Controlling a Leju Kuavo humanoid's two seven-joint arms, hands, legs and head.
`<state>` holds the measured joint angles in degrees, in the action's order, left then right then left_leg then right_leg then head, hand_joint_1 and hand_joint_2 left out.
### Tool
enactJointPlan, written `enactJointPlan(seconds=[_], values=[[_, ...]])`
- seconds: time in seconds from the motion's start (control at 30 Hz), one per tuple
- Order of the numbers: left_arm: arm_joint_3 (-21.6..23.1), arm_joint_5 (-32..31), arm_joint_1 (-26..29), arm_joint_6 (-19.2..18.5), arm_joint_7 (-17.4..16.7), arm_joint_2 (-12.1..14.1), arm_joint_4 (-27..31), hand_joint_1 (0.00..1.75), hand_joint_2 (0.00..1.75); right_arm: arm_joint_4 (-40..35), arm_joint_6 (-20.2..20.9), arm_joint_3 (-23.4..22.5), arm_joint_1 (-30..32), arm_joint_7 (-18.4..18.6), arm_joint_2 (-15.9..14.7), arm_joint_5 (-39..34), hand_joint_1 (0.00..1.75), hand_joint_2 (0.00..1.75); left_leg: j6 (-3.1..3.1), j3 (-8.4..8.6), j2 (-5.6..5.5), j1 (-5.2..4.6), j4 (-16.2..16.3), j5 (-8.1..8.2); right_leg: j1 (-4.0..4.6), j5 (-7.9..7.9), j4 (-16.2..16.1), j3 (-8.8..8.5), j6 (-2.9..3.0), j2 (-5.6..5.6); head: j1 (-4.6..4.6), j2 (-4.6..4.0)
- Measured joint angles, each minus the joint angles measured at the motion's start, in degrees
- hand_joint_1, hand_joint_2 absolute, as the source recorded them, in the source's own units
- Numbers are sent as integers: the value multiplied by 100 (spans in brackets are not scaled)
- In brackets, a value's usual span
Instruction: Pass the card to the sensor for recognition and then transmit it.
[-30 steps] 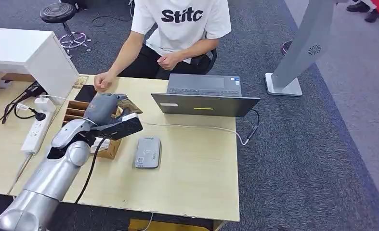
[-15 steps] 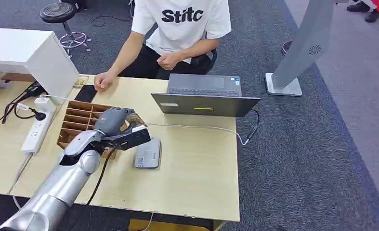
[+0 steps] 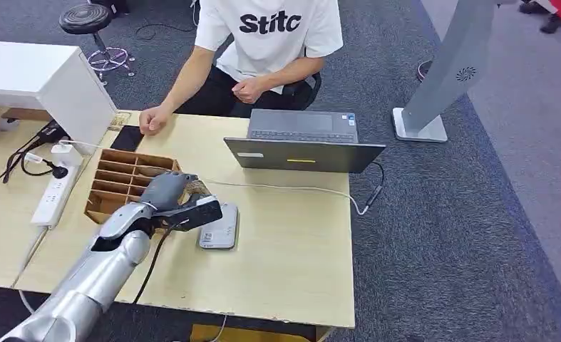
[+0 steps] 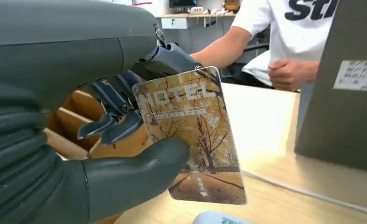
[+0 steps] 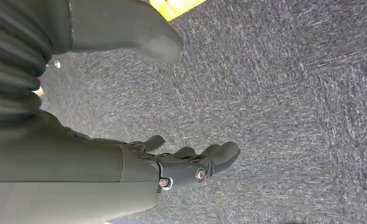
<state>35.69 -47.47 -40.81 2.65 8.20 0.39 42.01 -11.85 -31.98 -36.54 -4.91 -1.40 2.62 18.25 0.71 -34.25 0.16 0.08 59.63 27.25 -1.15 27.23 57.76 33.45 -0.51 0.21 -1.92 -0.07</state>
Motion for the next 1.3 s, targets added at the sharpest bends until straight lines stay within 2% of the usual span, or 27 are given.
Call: enactJointPlan(seconds=[0.5,0.83,1.3], values=[[0,0,76,41,7,24,-254,175,175,0,0,0,-1,13,50,44,0,175,0,0,0,0,0,0,0,0,0,0,0,0,0,0],[0,-7,54,-99,26,11,-369,175,175,0,4,0,-10,74,74,168,0,175,0,1,0,0,0,0,0,0,0,1,0,0,2,0],[39,-103,-175,-275,28,-173,-516,175,175,0,7,2,-69,122,131,293,0,175,0,1,0,0,0,0,0,0,0,1,0,0,0,0]])
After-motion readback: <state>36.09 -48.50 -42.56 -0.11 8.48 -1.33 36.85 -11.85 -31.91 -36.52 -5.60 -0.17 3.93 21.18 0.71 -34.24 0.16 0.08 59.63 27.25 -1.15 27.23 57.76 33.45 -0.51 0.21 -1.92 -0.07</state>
